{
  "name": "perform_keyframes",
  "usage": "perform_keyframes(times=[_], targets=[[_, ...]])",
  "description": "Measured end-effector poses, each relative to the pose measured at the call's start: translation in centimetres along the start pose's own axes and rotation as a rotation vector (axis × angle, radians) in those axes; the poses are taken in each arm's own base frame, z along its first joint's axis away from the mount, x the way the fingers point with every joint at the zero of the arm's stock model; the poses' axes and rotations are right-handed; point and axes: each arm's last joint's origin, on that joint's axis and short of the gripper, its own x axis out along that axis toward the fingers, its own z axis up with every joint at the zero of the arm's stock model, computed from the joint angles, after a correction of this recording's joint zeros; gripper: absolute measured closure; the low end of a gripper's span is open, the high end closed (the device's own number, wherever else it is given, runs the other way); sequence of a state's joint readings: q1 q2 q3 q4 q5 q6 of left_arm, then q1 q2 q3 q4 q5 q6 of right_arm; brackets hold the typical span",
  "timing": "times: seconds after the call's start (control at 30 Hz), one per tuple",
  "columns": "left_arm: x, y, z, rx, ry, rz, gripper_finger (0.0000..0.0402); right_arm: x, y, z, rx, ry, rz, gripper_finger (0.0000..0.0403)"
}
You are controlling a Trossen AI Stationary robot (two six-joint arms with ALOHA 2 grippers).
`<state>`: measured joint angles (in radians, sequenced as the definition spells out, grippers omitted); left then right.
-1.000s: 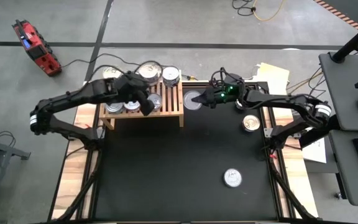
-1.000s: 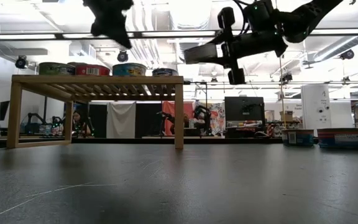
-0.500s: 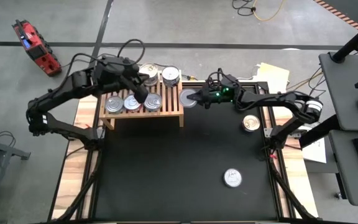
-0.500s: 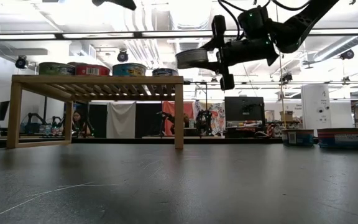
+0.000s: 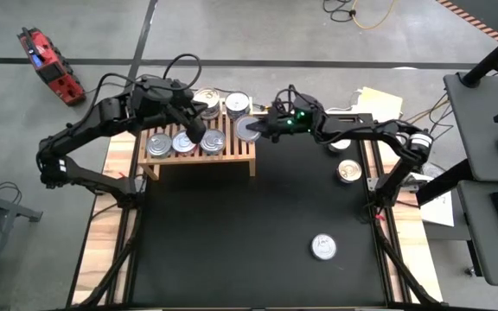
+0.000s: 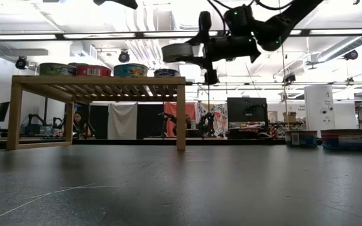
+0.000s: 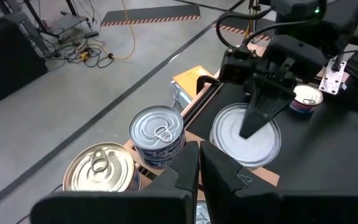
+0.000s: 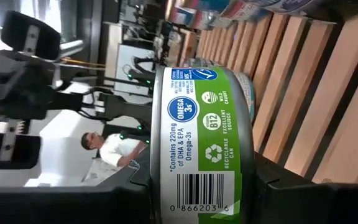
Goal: Stack canned seafood by type on shelf
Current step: Put the green tuna can on the shelf
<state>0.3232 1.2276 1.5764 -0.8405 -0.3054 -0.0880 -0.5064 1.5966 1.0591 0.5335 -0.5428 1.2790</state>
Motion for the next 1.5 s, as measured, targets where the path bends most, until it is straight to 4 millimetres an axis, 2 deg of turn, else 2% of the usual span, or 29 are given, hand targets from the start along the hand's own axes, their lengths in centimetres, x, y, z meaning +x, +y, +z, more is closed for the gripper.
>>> perform_keyframes(times=[0.37, 1.5], targets=[[-0.2, 0.0, -0.2, 0.003, 0.01, -0.001, 0.0401, 0.8, 0.1, -0.2, -0.05, 0.051, -0.196, 0.0282], [1.1, -0.4, -0.3, 0.012, 0.041, 0.002, 0.0401, 1.7, 0.4, -1.5, -0.037, -0.027, -0.239, 0.0282]])
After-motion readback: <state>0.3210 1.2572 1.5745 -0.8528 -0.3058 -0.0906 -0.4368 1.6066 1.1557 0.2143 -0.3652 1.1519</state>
